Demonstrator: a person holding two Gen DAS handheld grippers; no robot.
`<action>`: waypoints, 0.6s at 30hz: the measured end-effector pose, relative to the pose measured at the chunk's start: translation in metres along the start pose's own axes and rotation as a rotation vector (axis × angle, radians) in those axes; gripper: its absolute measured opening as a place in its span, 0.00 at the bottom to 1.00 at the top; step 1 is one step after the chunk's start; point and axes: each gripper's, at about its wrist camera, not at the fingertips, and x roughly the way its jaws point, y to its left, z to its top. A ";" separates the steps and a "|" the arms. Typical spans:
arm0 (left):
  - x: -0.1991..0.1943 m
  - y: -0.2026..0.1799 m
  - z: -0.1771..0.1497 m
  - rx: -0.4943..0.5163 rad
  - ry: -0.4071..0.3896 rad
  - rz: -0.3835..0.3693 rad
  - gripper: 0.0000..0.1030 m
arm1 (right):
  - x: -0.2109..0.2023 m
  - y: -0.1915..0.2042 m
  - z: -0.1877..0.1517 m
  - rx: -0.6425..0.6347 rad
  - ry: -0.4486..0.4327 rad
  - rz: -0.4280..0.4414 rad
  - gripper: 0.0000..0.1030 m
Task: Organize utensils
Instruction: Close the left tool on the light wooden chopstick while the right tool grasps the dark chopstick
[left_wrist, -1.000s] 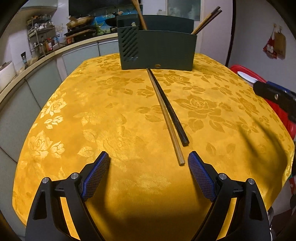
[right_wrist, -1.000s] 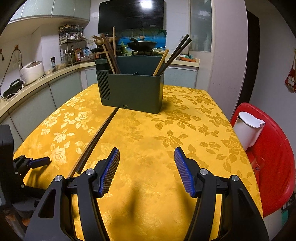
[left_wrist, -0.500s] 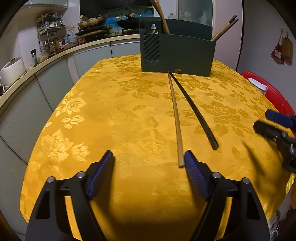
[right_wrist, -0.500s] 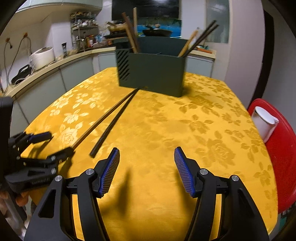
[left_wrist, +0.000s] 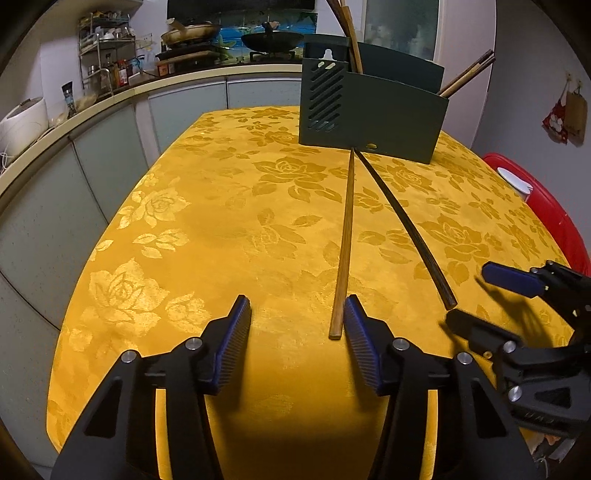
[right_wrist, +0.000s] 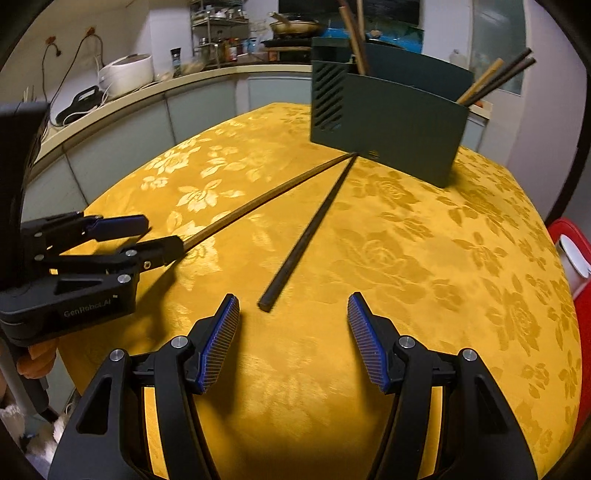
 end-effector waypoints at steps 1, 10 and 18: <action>0.000 -0.001 0.000 0.003 0.001 -0.003 0.49 | 0.001 0.001 0.000 -0.004 0.002 -0.003 0.54; -0.001 -0.007 -0.003 0.028 -0.009 0.001 0.47 | 0.001 -0.026 -0.002 0.098 0.004 -0.057 0.28; 0.000 -0.012 -0.003 0.018 -0.024 -0.038 0.42 | -0.001 -0.034 -0.008 0.141 -0.019 -0.084 0.28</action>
